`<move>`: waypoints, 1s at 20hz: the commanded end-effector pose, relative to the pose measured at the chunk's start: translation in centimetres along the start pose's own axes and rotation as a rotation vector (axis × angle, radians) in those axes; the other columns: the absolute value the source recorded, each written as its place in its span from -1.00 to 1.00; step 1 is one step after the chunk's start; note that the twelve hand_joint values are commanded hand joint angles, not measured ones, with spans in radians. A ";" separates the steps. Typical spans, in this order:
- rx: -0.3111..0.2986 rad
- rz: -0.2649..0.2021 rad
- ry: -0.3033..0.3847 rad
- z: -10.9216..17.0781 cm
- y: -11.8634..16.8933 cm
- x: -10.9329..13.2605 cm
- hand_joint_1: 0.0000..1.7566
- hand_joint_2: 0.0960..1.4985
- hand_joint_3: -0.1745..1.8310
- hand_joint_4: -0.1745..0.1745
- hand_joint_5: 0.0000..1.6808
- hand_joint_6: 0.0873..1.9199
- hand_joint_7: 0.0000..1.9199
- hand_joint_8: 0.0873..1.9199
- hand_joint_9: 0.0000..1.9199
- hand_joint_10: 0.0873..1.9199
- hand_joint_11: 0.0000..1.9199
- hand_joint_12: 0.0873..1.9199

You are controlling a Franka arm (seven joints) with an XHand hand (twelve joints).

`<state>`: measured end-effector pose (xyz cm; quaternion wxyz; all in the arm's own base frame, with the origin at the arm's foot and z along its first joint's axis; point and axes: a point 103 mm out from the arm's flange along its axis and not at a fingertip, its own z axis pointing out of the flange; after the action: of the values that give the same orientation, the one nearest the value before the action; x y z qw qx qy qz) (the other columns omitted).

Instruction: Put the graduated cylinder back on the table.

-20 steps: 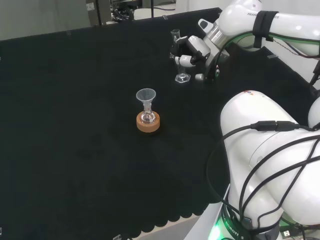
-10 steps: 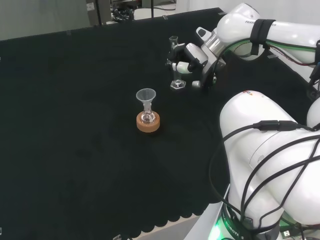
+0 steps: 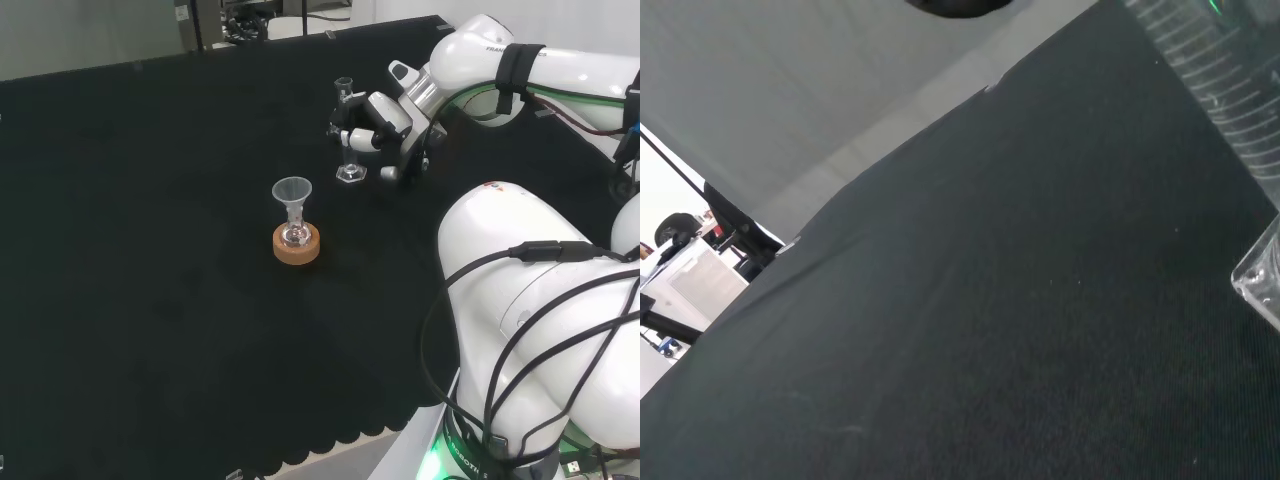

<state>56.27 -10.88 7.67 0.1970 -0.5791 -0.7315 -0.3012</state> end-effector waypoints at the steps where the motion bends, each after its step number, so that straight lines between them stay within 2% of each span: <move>1: 0.011 -0.012 0.030 0.4 0.0 -0.1 0.26 0.49 -0.82 -0.51 0.11 0.09 0.25 -0.75 0.52 -1.00 0.40 -0.32; 4: 0.021 -0.017 0.049 0.6 0.1 -0.1 0.25 0.52 -0.82 -0.51 0.07 0.14 0.19 -0.71 0.49 -1.00 0.32 -0.26; 7: 0.032 -0.015 0.081 0.8 0.0 -0.1 0.25 0.53 -0.82 -0.59 0.04 0.17 0.03 -0.57 0.43 -1.00 0.19 -0.13; 9: 0.040 -0.016 0.089 0.8 -0.1 -0.2 0.29 0.49 -0.85 -0.38 -0.03 -0.07 -0.08 -0.50 0.38 -1.00 0.09 -0.06; 11: 0.043 -0.017 0.089 0.7 -0.2 -0.3 0.28 0.48 -0.92 -0.29 -0.04 -0.23 -0.14 -0.47 0.35 -1.00 0.03 -0.01; 17: 0.055 -0.016 0.068 0.2 -0.2 -0.3 0.22 0.43 -1.00 -0.23 -0.08 -0.33 -0.19 -0.47 0.29 -1.00 -0.08 0.07; 20: 0.068 -0.008 0.069 -0.1 -0.1 -0.2 0.17 0.38 -1.00 -0.25 -0.18 -0.34 -0.25 -0.47 0.23 -1.00 -0.16 0.14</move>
<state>56.15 -10.89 7.17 0.2360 -0.5563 -0.7358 -0.3056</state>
